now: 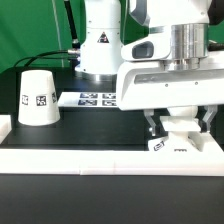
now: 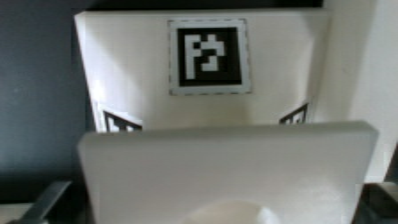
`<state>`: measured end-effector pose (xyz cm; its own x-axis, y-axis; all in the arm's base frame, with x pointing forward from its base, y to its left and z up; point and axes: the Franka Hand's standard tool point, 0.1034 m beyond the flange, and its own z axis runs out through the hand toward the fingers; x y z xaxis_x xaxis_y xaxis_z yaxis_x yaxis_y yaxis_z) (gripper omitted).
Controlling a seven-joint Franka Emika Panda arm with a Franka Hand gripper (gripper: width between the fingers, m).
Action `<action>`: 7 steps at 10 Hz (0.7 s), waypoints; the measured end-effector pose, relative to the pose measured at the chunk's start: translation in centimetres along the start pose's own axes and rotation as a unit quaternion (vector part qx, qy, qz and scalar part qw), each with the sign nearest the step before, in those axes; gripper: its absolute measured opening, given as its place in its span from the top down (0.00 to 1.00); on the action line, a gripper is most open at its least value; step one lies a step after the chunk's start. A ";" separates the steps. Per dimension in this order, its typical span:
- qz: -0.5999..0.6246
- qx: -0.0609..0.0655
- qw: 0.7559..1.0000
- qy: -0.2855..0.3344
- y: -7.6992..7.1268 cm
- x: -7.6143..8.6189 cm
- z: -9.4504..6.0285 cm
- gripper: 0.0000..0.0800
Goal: Assemble lamp
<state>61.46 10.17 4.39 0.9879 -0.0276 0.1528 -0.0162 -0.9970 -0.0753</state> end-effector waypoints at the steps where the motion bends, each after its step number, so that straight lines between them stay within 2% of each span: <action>1: -0.001 0.000 1.000 0.000 0.0 0.0 -0.1 0.16; 2: -0.009 0.000 1.000 -0.002 -0.1 -0.6 -0.5 0.13; 7: -0.017 -0.003 1.000 -0.016 0.4 -4.5 -3.0 0.13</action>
Offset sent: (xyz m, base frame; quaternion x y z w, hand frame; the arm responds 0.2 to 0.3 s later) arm -0.0400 -0.0006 0.0124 0.0180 -0.0222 -0.0084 0.9996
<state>56.50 9.72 6.60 0.9923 0.0086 0.1232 0.0166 -0.9978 -0.0637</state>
